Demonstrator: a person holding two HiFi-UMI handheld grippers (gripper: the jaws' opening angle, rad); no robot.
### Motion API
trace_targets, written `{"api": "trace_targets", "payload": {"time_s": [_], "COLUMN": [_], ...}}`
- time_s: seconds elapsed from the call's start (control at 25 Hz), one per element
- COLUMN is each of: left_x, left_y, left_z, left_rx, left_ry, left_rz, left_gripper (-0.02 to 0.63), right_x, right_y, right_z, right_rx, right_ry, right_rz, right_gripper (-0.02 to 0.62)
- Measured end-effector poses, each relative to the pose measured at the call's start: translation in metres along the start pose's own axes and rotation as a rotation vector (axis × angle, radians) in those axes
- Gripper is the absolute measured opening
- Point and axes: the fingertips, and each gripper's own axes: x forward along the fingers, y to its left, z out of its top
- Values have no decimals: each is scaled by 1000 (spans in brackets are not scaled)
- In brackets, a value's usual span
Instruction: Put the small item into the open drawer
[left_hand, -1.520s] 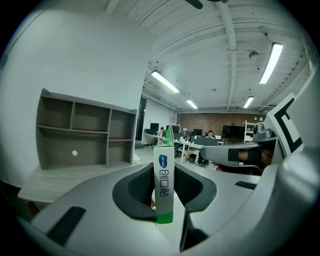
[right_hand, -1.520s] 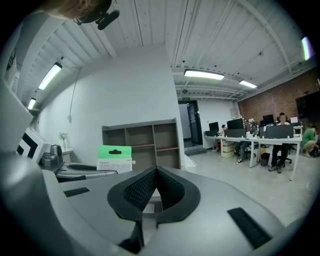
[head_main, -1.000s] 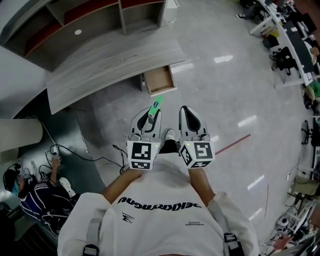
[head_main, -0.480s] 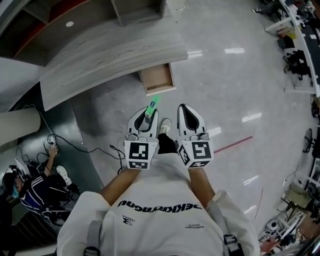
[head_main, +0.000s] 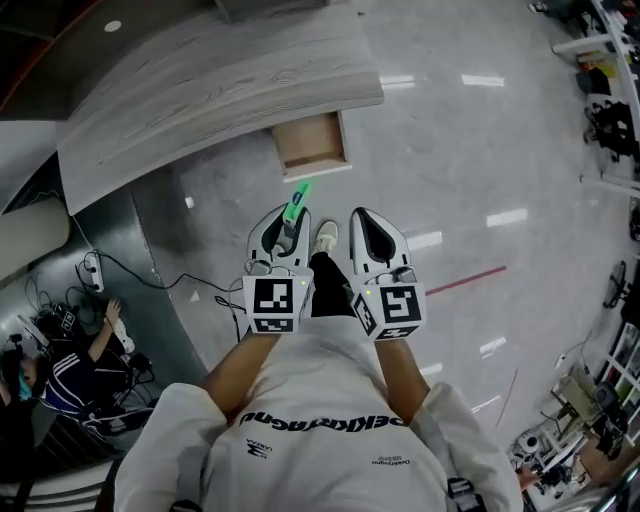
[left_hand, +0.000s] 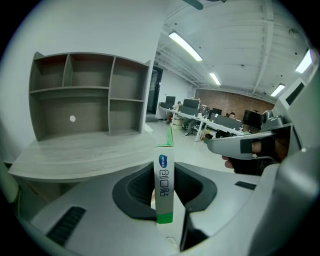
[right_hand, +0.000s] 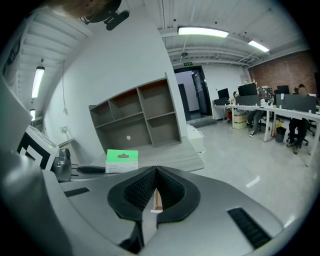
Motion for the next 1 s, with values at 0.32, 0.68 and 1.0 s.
{"api": "trace_targets", "payload": {"time_s": [0.32,0.68,1.0], "left_x": [43,81,114], "left_y": [0,14,17], "left_z": [-17,-47,-72], "left_rx": [-11,-52,-60], "left_ry": [22,54,90], "left_rz": [14,62,83], "left_gripper": [97,97,97], "right_x": [19,33,42], "right_y": [-20,-33,-40], "right_z": [-27,-58,-81], "right_rx": [17,50,62], "right_ry": [37,62,81], "right_rz": [10,6,10], "right_gripper": [32,32,32]}}
